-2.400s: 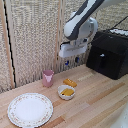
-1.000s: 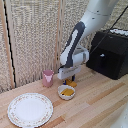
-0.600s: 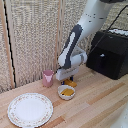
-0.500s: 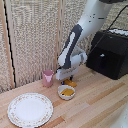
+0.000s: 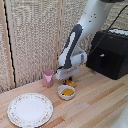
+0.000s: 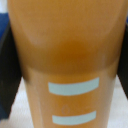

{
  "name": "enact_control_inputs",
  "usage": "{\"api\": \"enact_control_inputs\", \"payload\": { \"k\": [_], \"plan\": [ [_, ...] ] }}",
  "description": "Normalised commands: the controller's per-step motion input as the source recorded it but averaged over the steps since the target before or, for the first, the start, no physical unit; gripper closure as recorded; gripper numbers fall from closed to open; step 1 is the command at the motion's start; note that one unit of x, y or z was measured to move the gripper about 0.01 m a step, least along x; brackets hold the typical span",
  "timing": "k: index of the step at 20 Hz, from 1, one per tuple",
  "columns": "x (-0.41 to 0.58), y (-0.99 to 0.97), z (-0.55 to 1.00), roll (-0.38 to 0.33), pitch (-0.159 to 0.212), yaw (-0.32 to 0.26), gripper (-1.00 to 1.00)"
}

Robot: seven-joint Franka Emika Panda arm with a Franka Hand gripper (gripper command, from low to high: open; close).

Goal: Bring your hand's grasp to the bread. Hold the bread tenderly using the grip of your hand. Carefully pick up the bread and hover it over the white plate. Politely place it atop the plate.

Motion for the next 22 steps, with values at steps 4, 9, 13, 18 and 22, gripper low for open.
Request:
{"api": "enact_control_inputs", "payload": {
  "k": [4,9,13,18,22],
  "plan": [
    [0.0,-0.01,1.0,0.009,0.071,-0.032,1.0],
    [0.07,0.11,1.0,0.0,0.076,-0.019,1.0],
    [-0.074,0.62,0.81,-0.001,0.012,-0.025,1.0],
    [-0.114,0.85,0.59,-0.009,0.0,-0.012,1.0],
    [-0.001,0.95,0.28,-0.015,0.024,0.0,1.0]
  ]
}}
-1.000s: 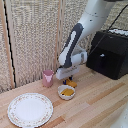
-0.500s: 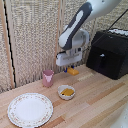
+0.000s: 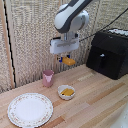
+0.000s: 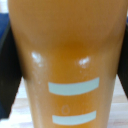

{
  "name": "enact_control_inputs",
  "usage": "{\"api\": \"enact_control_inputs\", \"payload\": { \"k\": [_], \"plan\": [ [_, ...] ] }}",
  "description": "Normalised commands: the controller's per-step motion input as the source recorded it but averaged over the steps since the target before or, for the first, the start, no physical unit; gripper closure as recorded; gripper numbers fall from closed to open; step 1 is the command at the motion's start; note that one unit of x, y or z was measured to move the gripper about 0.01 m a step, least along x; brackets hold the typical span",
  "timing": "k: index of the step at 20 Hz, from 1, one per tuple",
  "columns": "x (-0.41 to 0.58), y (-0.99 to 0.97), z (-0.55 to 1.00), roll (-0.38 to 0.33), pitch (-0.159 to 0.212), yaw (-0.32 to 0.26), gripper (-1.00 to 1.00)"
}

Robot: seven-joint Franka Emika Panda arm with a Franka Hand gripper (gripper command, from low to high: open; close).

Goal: Bring your hand's grasp to the bread. Hold the bread tenderly using the grip of your hand. Carefully pick up the bread and hover it over the white plate. Politely place it atop the plate.

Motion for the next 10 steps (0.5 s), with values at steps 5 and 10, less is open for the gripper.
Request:
{"api": "enact_control_inputs", "payload": {
  "k": [5,10],
  "plan": [
    [0.0,0.99,0.05,-0.023,0.016,0.0,1.0],
    [0.0,1.0,-0.04,-0.02,0.0,0.0,1.0]
  ]
}}
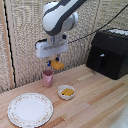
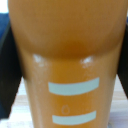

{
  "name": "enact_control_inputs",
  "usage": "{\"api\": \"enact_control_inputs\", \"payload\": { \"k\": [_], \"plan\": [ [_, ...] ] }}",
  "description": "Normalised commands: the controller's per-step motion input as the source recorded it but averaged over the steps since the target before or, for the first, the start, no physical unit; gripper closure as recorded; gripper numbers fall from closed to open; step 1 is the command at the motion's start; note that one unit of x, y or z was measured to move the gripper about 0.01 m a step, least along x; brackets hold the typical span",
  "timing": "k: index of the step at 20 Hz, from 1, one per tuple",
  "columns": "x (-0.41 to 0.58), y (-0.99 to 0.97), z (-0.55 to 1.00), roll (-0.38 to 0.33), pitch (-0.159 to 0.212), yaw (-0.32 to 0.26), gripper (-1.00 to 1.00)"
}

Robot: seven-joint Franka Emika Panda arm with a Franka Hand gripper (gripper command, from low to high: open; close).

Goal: Bring your hand's grasp to the bread. Hold the bread tenderly using the grip of your hand. Carefully pick up the bread and hover it over the white plate. Politely place it atop the plate.

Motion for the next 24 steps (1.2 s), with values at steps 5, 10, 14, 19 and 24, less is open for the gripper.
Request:
{"api": "enact_control_inputs", "payload": {
  "k": [5,10,14,19,24],
  "plan": [
    [0.011,1.0,-0.16,-0.021,0.0,0.0,1.0],
    [0.05,0.98,-0.4,-0.042,-0.004,0.0,1.0],
    [0.119,0.7,-0.52,-0.047,-0.042,0.002,1.0],
    [0.153,0.42,-0.51,-0.085,-0.046,0.045,1.0],
    [0.273,0.2,-0.38,-0.086,-0.062,0.098,1.0]
  ]
}}
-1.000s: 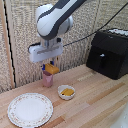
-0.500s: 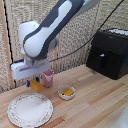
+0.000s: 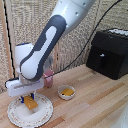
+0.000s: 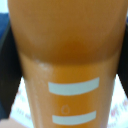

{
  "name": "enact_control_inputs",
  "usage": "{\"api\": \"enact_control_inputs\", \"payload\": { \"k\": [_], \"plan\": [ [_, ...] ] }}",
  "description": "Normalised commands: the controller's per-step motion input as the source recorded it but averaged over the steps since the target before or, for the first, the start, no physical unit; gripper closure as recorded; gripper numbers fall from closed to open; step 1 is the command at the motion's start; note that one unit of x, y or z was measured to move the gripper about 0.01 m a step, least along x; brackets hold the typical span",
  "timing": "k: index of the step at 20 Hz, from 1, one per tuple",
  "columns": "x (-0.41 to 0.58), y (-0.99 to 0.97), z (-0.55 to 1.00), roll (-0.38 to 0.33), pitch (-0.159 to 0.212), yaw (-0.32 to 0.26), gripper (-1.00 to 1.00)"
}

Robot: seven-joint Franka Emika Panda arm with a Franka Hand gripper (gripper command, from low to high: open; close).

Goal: Bring your hand's grasp to the bread. Hold the bread tenderly using the grip of your hand. Carefully pick up the bread and hover it over the white plate. Politely place it atop the plate.

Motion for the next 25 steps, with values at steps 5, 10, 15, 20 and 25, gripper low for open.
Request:
{"api": "enact_control_inputs", "payload": {
  "k": [5,10,15,20,25],
  "plan": [
    [0.315,0.15,-0.29,-0.091,-0.074,0.121,1.0],
    [0.268,0.05,-0.1,-0.067,-0.106,0.125,-1.0],
    [0.097,0.02,0.1,-0.004,-0.064,0.082,-1.0],
    [0.143,-0.04,0.42,0.005,0.003,0.108,-1.0],
    [0.121,-0.13,0.8,0.017,0.079,0.036,-1.0]
  ]
}}
